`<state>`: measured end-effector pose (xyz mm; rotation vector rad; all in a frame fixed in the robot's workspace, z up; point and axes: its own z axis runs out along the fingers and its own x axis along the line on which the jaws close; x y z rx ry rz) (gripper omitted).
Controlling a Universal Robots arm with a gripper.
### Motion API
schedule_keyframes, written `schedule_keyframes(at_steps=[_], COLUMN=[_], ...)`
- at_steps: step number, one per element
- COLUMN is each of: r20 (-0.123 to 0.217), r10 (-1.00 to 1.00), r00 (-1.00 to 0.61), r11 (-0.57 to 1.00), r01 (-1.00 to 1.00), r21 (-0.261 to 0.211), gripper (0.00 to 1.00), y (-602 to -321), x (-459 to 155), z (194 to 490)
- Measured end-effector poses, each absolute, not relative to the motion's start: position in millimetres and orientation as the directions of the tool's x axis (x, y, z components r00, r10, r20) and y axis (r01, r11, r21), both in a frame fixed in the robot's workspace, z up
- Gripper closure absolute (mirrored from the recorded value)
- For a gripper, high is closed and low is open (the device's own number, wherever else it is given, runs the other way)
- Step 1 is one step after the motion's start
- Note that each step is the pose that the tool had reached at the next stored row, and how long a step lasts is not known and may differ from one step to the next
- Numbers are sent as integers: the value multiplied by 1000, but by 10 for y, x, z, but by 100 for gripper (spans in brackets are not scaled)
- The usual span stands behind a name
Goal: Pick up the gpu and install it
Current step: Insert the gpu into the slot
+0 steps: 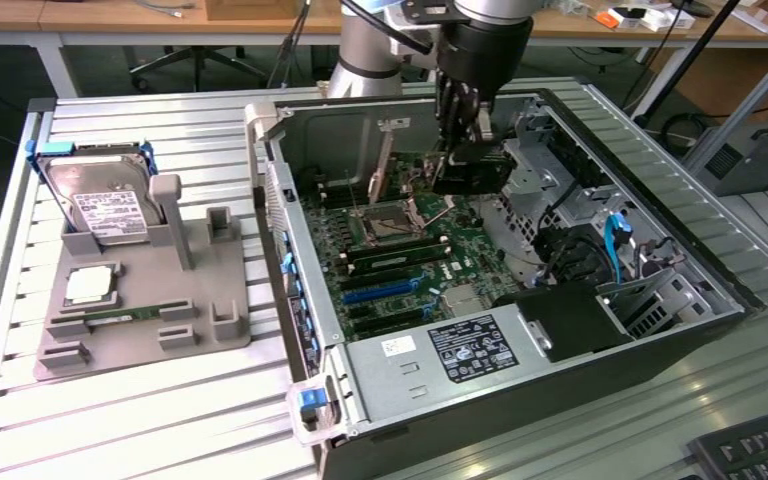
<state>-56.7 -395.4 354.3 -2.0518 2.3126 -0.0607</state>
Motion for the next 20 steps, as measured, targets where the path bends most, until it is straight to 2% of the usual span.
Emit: schedule_keyframes(at_steps=[10,20], r20=[-11,-11], r10=[-998,-1000], r00=[59,28], r11=[-58,-28], r01=[-996,-998], r21=[-62,-62], gripper=[73,73], y=[-3953,-3983], x=[-567,-572], z=[3530,3488])
